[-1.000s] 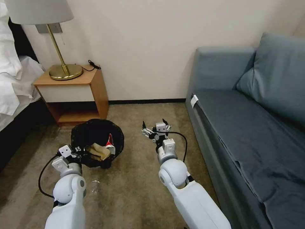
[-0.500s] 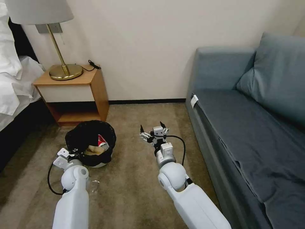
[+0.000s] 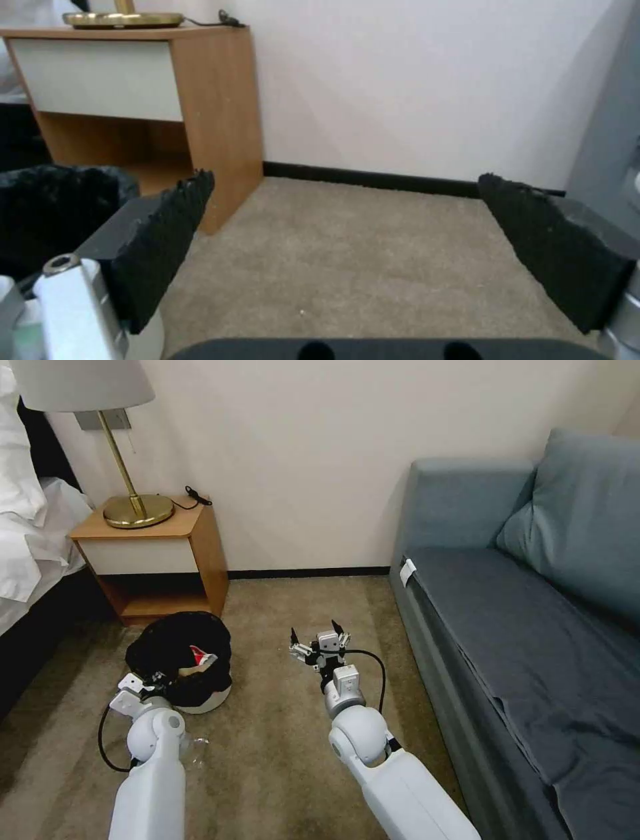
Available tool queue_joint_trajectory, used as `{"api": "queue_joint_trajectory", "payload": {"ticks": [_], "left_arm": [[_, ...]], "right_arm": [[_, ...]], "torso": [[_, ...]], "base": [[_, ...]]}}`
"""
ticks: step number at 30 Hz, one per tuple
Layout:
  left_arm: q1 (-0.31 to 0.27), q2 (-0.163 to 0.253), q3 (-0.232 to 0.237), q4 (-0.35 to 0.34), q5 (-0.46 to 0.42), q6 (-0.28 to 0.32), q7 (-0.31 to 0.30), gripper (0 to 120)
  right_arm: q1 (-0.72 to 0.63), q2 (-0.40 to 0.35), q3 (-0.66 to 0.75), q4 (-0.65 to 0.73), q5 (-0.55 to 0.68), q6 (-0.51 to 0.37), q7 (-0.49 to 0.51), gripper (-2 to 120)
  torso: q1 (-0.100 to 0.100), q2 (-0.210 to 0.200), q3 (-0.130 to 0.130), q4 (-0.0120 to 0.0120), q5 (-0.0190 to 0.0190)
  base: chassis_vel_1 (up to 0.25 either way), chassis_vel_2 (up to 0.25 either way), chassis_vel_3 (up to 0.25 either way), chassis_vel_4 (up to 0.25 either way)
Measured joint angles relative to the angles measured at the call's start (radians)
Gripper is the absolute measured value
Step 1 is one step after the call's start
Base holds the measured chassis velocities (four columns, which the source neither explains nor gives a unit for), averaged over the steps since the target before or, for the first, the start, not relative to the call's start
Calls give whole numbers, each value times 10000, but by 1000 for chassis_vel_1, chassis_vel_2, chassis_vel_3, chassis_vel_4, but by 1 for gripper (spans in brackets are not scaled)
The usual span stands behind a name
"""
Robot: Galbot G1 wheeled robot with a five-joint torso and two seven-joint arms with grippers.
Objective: Pick up the trash bin, then pick up the garbage on the floor and place it into the trash bin.
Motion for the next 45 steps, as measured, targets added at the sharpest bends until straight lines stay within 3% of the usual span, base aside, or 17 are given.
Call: {"api": "queue_joint_trajectory", "payload": {"ticks": [7, 9, 11, 16, 19, 21, 22, 24, 25, 26, 27, 29, 30, 32, 35, 45], "left_arm": [[86, 14, -20, -210, -6, 44, -17, 68], [154, 32, -29, -430, -2, 69, -24, 81], [177, 38, -29, -510, 16, 70, -23, 86], [372, 51, -19, -944, 798, -108, 397, 99], [601, 42, -9, -1335, 1327, -170, 844, 100], [978, 18, -23, -1874, 2287, -207, 1764, 100], [978, 18, -23, -1874, 2287, -207, 1764, 100], [1333, 4, -81, -2376, 3612, -352, 3106, 100], [1333, 4, -81, -2376, 3612, -352, 3106, 100], [1495, 8, -77, -2663, 4067, -428, 3831, 100], [1495, 8, -77, -2663, 4067, -428, 3831, 100], [1699, 51, -70, -3037, 4620, -491, 4826, 100], [1699, 51, -70, -3037, 4620, -491, 4826, 100], [1831, 121, -28, -3266, 4964, -492, 5563, 100], [1803, 151, 175, -3363, 5064, -487, 5970, 100], [1601, 50, 637, -3039, 4996, -726, 6157, 100]], "right_arm": [[-12, 25, -104, -1, -44, 0, -7, 100], [-73, 44, -101, 23, -87, 0, -25, 100], [-89, 49, -84, 34, -101, 0, -29, 100], [-191, 45, -44, 73, -225, 94, -99, 100], [-267, 54, -31, 102, -284, 150, -148, 100], [-313, 103, 38, 146, -325, 215, -180, 100], [-313, 103, 38, 146, -325, 215, -180, 100], [-324, 154, 223, 144, -418, 304, -188, 100], [-324, 154, 223, 144, -418, 304, -188, 100], [-358, 225, 427, 71, -580, 398, -177, 100], [-358, 225, 427, 71, -580, 398, -177, 100], [-470, 373, 844, -90, -908, 625, -62, 100], [-470, 373, 844, -90, -908, 625, -62, 100], [-597, 489, 1204, -237, -1169, 924, 87, 100], [-794, 530, 1673, -249, -1246, 1064, 187, 100], [-1086, 523, 2728, -417, -1591, 2149, -349, 100]], "torso": [[0, 0, 0, 0, -1], [0, 0, 0, 0, -1], [0, 0, 0, 0, 0], [0, 0, 0, -1, 0], [0, 0, 0, 0, -1], [0, 0, 0, 0, 0], [0, 0, 0, 0, 0], [0, 0, 0, 2, 1], [0, 0, 0, 2, 1], [0, 0, 0, 1, 1], [0, 0, 0, 1, 1], [0, 0, 0, -1, 0], [0, 0, 0, -1, 0], [0, 0, 0, 1, 2], [0, 0, -1, 0, 2], [0, 0, 0, -1, 1]], "base": [[0, 0, 0, 0], [0, 0, 0, 0], [0, 0, 0, 0], [0, 0, 0, 0], [0, 0, 0, 0], [0, 0, 0, 0], [0, 0, 0, 0], [0, 0, 0, 0], [0, 0, 0, 0], [0, 0, 0, 0], [0, 0, 0, 0], [0, 0, 0, 0], [0, 0, 0, 0], [0, 0, 0, 0], [0, 0, 0, 0], [0, 0, 0, 0]]}}
